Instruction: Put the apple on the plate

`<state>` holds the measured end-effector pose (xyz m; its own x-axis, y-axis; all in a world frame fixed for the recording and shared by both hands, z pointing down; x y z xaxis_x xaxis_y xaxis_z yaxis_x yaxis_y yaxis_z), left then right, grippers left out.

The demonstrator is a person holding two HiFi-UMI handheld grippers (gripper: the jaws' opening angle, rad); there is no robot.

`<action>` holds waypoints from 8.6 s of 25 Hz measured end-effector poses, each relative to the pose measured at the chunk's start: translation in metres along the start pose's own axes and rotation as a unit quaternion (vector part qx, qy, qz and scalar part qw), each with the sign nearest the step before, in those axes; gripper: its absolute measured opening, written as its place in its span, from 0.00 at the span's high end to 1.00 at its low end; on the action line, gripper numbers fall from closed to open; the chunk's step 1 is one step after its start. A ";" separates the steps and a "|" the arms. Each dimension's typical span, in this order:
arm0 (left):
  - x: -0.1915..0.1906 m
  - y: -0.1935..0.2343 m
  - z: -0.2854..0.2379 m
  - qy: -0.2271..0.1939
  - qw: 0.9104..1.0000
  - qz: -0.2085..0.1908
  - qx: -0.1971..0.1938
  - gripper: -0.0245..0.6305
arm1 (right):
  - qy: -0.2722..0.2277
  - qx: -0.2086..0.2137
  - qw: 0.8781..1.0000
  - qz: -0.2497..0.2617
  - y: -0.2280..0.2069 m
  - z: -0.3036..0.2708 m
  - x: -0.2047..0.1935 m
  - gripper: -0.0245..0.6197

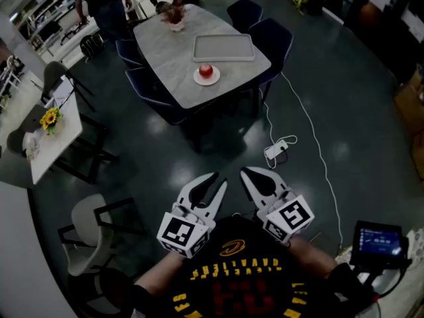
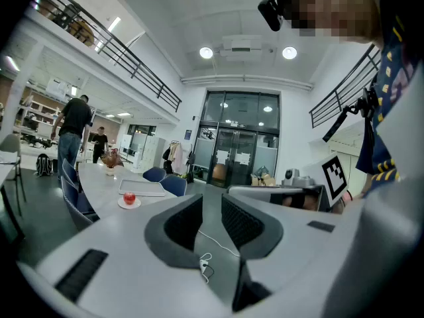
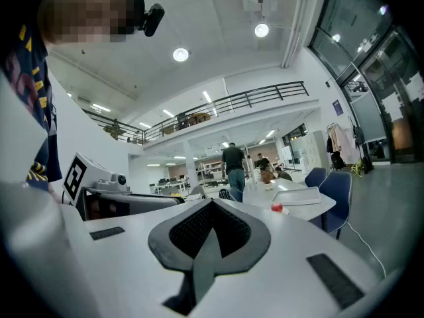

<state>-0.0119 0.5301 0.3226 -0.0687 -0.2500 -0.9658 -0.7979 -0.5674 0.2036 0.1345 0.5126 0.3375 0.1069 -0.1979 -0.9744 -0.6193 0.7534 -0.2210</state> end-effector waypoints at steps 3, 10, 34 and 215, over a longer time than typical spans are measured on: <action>-0.010 -0.005 0.002 0.001 1.000 -0.001 -0.004 0.82 | 0.004 0.000 1.000 0.000 0.002 0.006 -0.001 0.95; -0.012 -0.012 0.002 0.007 1.000 -0.003 0.003 0.82 | 0.004 0.004 1.000 -0.007 0.000 0.009 -0.006 0.95; -0.007 0.101 -0.090 0.061 0.996 0.058 -0.017 0.82 | 0.066 -0.041 0.996 -0.054 -0.080 -0.100 -0.018 0.95; -0.157 0.505 -0.438 0.300 0.885 0.338 0.111 0.87 | 0.235 -0.156 0.873 -0.398 -0.476 -0.409 -0.197 0.89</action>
<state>-0.1414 -0.0606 0.6474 -0.2980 -0.8826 -0.3636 -0.7986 0.0219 0.6015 0.0903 -0.0638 0.6516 0.3140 -0.8720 -0.3756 -0.6833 0.0671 -0.7270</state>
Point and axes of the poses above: the fingertips, and each gripper's own axes: z backward along the fingers, y to its left, x out of its top, the point moved 7 cm from there along z, backward along the fingers, and after that the axes turned 5 degrees about x, right-handed, at the moved point
